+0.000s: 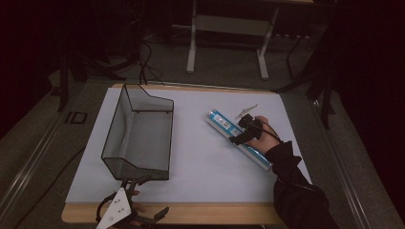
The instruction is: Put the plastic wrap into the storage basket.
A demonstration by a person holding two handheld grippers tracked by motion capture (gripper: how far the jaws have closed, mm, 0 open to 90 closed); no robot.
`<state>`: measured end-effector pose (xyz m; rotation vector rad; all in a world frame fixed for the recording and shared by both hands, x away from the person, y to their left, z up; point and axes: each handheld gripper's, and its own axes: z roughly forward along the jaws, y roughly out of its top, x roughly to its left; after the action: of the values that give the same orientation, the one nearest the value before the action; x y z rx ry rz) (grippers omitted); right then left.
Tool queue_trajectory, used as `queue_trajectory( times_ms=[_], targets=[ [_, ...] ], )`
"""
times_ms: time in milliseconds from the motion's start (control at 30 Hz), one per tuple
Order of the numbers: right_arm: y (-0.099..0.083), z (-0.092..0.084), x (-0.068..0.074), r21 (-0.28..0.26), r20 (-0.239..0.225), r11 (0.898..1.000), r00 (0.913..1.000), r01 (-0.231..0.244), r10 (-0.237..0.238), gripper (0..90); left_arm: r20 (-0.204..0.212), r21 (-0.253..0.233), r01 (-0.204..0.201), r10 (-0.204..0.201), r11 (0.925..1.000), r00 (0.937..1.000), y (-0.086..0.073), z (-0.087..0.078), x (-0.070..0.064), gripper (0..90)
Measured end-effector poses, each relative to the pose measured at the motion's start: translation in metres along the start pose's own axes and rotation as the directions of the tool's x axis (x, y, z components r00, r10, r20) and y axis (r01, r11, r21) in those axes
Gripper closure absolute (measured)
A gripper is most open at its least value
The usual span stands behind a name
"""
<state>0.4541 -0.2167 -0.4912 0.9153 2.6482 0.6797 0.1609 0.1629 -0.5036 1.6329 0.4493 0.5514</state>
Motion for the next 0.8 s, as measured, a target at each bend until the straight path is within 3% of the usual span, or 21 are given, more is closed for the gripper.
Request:
queue_trajectory(
  times_ms=[233,467,667,800],
  targets=[
    [0.004,0.013,-0.003,0.084,-0.014,0.996,0.9999,-0.004,0.005,15.1,0.003,0.005,0.000,0.000,1.0000,1.0000,0.000,0.001,0.000,1.8],
    [0.009,0.023,-0.003,0.169,-0.029,0.986,0.9995,-0.004,0.009,18.0,0.003,0.005,-0.001,0.001,1.0000,1.0000,0.000,0.001,0.000,1.8],
    [0.009,0.030,-0.002,0.212,-0.047,0.977,0.9988,-0.003,0.014,29.1,0.003,0.007,-0.002,0.002,1.0000,1.0000,0.000,0.001,0.000,1.8],
    [0.009,0.029,-0.002,0.215,-0.052,0.977,0.9984,-0.012,0.024,30.3,0.003,0.012,-0.007,0.007,0.9999,1.0000,-0.001,0.001,0.000,1.9]
  ],
)
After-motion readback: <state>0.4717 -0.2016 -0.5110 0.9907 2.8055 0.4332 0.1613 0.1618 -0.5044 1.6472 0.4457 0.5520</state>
